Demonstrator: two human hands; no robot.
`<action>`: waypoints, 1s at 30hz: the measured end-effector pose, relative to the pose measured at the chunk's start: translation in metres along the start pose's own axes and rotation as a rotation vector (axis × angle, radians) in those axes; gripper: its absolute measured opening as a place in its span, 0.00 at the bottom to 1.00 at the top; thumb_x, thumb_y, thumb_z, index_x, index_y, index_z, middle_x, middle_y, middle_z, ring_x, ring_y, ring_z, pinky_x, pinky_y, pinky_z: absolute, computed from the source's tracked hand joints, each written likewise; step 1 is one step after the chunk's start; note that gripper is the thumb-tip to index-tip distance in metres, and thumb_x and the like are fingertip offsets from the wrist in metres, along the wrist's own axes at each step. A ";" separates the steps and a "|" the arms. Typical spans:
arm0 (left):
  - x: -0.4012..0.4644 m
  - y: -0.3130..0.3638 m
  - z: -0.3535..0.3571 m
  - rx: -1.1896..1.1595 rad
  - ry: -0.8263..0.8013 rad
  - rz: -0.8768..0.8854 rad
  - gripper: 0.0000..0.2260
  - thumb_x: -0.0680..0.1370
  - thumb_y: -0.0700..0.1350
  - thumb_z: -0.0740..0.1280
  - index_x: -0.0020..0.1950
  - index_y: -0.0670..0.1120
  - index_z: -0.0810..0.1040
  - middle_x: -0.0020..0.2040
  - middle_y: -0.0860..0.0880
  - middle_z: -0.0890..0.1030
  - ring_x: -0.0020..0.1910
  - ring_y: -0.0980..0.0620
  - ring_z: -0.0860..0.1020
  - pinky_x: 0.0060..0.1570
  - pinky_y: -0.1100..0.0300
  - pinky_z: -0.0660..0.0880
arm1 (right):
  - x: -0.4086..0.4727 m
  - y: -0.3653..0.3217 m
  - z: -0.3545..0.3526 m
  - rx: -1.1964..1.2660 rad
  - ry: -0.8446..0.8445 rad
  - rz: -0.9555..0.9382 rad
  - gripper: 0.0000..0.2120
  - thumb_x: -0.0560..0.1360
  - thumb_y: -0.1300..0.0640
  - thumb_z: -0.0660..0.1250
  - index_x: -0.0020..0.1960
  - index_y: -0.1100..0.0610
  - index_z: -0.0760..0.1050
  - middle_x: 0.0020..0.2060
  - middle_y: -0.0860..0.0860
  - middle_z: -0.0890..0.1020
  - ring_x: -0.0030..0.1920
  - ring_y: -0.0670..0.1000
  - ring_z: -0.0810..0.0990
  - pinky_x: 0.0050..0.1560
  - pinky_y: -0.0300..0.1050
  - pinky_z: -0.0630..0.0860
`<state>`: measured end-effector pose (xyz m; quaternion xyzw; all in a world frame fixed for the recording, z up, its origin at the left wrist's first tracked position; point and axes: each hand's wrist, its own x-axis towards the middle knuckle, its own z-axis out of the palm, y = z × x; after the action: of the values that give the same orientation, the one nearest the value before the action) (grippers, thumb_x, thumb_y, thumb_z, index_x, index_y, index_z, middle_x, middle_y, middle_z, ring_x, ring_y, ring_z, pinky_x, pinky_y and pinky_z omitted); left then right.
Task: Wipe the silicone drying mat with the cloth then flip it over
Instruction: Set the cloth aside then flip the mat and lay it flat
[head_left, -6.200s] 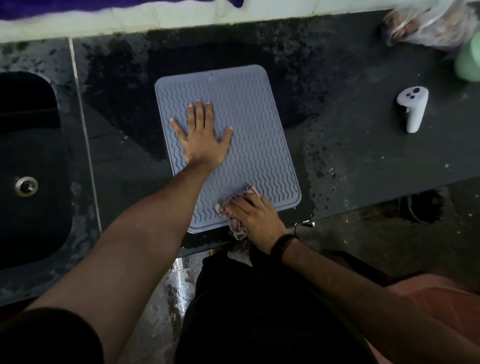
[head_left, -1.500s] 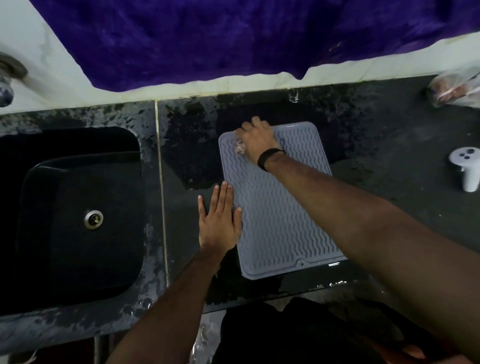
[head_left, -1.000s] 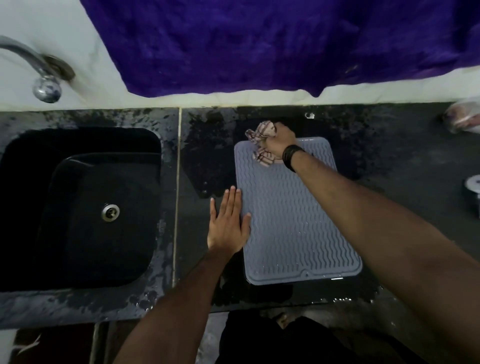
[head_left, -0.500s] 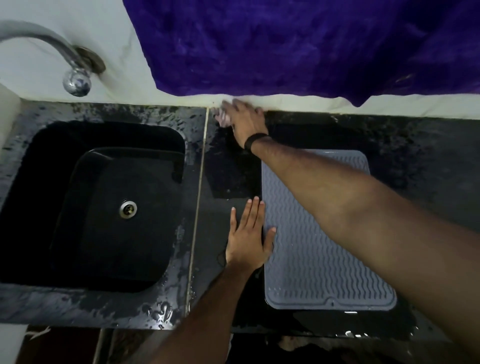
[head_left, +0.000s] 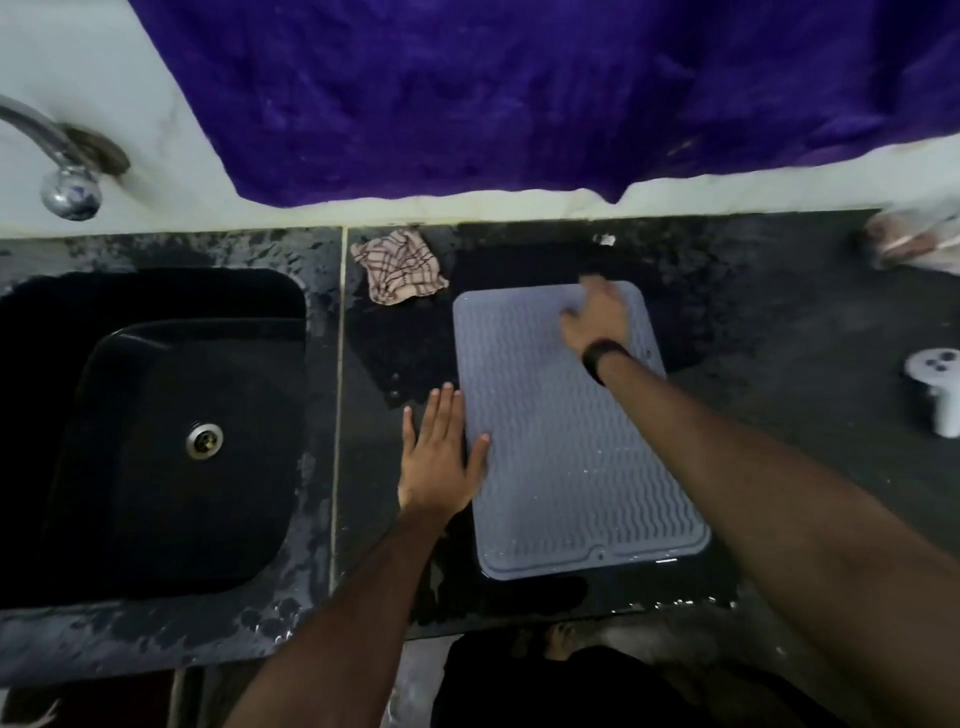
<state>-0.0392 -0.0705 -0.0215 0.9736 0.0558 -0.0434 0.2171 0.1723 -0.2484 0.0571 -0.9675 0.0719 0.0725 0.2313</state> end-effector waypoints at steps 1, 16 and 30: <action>-0.001 0.002 -0.002 -0.005 0.029 -0.002 0.32 0.85 0.60 0.52 0.84 0.43 0.55 0.84 0.47 0.55 0.83 0.50 0.50 0.80 0.45 0.39 | -0.008 0.029 -0.012 -0.051 0.042 0.102 0.26 0.76 0.51 0.64 0.72 0.58 0.66 0.69 0.59 0.70 0.67 0.61 0.71 0.66 0.57 0.68; 0.023 0.085 -0.019 -0.384 0.016 -0.716 0.17 0.81 0.50 0.66 0.66 0.42 0.79 0.68 0.39 0.76 0.68 0.38 0.72 0.67 0.50 0.71 | -0.081 0.138 -0.039 0.208 -0.224 0.364 0.18 0.77 0.50 0.63 0.59 0.63 0.73 0.60 0.60 0.78 0.58 0.59 0.78 0.57 0.52 0.78; 0.001 0.090 -0.073 -0.392 0.197 -0.527 0.04 0.83 0.42 0.57 0.49 0.45 0.68 0.38 0.48 0.72 0.43 0.44 0.75 0.42 0.52 0.70 | -0.114 0.110 -0.044 0.440 -0.026 -0.130 0.17 0.81 0.61 0.52 0.64 0.46 0.69 0.43 0.52 0.77 0.41 0.52 0.77 0.42 0.45 0.74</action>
<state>-0.0227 -0.1195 0.0822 0.8649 0.3336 0.0077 0.3750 0.0461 -0.3533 0.0673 -0.8952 0.0205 0.0526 0.4420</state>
